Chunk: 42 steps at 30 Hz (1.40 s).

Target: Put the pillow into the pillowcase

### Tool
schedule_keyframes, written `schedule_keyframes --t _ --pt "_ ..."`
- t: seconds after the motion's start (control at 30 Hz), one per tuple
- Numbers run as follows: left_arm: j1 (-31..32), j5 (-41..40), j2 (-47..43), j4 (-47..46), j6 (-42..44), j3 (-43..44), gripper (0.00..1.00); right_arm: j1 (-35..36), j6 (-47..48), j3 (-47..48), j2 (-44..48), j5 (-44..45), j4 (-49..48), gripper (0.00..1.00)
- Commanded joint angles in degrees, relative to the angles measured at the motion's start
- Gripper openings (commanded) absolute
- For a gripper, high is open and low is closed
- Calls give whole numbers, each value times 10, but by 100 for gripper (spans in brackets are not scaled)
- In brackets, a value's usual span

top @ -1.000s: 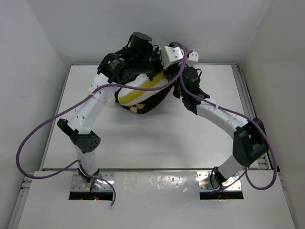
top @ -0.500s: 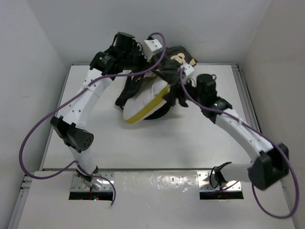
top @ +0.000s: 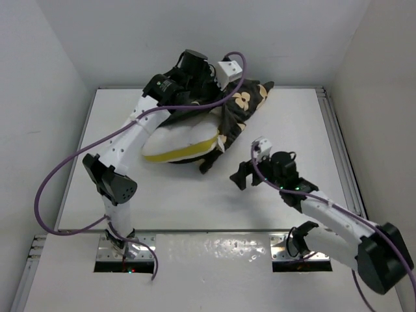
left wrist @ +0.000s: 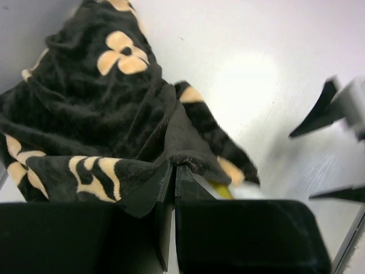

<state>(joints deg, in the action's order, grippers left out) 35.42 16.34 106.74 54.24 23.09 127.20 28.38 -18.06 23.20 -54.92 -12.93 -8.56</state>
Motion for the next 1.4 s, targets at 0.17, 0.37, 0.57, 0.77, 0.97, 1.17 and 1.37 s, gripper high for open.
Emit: schedule_keyframes --t 0.17,0.37,0.57,0.77,0.97,1.17,1.37 --pt "4 -17 -16 -55 -5 28 0 122 20 58 -155 124 -205 99" --pt "-5 -4 -21 -55 -3 28 0 90 50 84 -237 269 -162 96" --pt "-4 -3 -21 -53 0 34 0 72 164 88 -188 235 -105 86" --pt "-4 -2 -8 -51 2 45 0 26 160 90 -211 69 -168 99" --pt "-4 -9 -13 -54 -2 37 0 26 138 137 -336 55 -195 81" --pt "-10 0 -7 -58 2 23 0 21 70 163 -322 -51 -267 0" --pt "-111 111 -5 -92 -83 -48 54 -10 -161 161 -239 -89 -462 0"
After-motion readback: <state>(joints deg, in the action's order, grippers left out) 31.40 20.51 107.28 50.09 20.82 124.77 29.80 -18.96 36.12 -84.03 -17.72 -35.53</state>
